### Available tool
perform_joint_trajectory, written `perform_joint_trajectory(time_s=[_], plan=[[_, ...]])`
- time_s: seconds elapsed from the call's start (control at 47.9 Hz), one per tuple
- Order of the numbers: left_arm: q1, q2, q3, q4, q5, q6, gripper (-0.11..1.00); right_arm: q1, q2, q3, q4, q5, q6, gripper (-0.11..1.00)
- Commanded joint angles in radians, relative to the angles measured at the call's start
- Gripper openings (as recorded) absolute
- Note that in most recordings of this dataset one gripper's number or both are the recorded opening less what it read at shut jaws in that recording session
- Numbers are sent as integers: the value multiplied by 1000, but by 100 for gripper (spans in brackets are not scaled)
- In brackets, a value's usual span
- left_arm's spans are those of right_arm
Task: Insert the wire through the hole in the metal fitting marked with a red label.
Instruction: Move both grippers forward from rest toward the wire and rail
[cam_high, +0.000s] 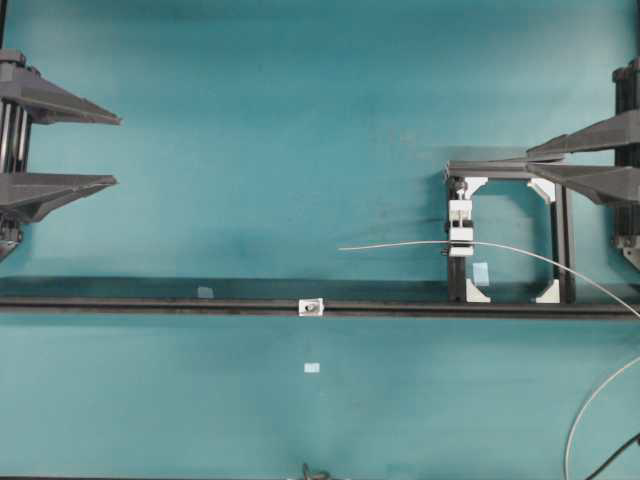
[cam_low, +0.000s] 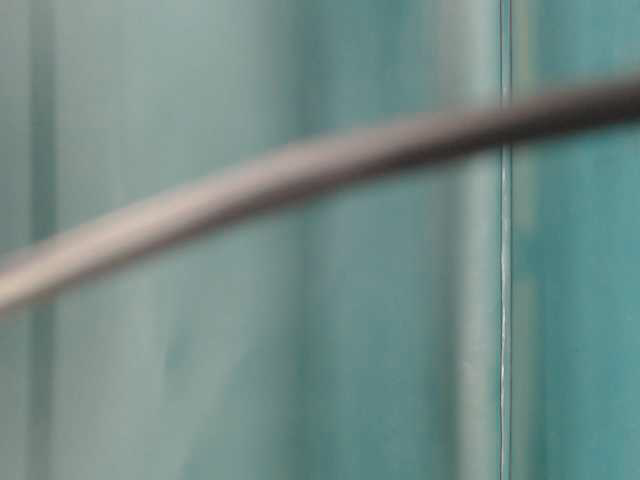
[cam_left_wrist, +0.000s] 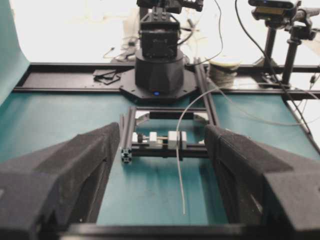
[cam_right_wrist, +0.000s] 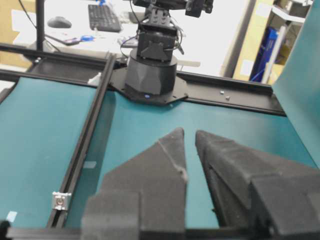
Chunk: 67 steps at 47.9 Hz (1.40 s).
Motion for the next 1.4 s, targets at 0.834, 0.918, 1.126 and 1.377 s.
perform_joint_trajectory(time_s=[0.834,0.918,1.126,1.377], plan=[[14,156,38,-29,-54,12,58,-51,202,-38,23,-26,138,42],[20,158,48,-31,-58,14,59,-51,221,-38,23,-26,141,42],[26,173,71,-34,-60,8,59,-51,281,-44,23,-26,184,42],[46,249,66,-37,-60,-3,61,-49,362,-61,23,-21,215,43]])
